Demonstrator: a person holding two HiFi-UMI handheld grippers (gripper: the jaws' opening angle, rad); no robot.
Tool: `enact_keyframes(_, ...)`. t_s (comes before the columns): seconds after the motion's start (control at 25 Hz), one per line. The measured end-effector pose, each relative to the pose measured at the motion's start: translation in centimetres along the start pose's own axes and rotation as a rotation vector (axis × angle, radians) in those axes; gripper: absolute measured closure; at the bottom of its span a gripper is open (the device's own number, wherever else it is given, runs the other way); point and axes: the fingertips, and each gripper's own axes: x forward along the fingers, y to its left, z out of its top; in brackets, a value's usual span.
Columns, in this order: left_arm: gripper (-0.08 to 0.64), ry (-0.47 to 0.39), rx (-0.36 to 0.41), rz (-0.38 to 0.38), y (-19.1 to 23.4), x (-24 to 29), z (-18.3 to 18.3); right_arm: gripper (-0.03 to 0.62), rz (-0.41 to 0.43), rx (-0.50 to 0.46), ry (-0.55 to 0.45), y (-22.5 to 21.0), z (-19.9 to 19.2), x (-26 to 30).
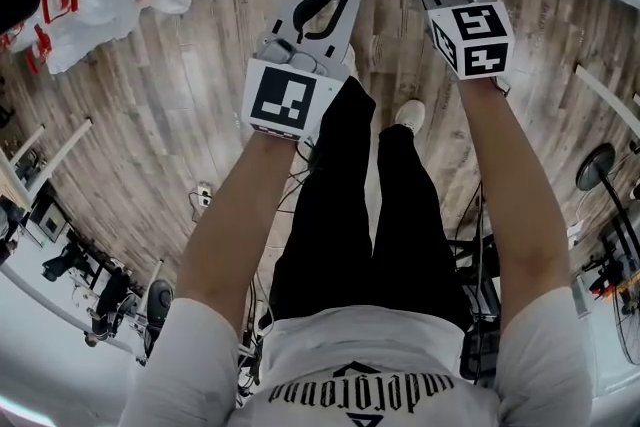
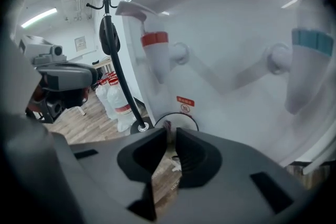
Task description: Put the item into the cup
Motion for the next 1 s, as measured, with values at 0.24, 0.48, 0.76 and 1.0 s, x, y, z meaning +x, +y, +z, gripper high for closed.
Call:
enact_keyframes(0.24, 0.552, 0.015, -0.043, -0.005, -0.4, -0.3, -0.3, 0.456, 0.012, 0.004, 0.028, 0.0, -0.2, 1.0)
enact_keyframes(0.48, 0.552, 0.014, -0.049, -0.012, -0.5, -0.8, -0.3, 0.397, 0.016, 0.038, 0.023, 0.3, -0.2, 1.0)
enact_keyframes(0.76, 0.551, 0.018, -0.053, 0.004, -0.5, -1.2, -0.2, 0.341, 0.019, 0.046, 0.003, 0.4, 0.1, 0.0)
enact_keyframes(1.0, 0.551, 0.011, -0.049, 0.015, -0.6, -1.7, 0.1, 0.316, 0.024, 0.026, -0.014, 0.9, 0.6, -0.8)
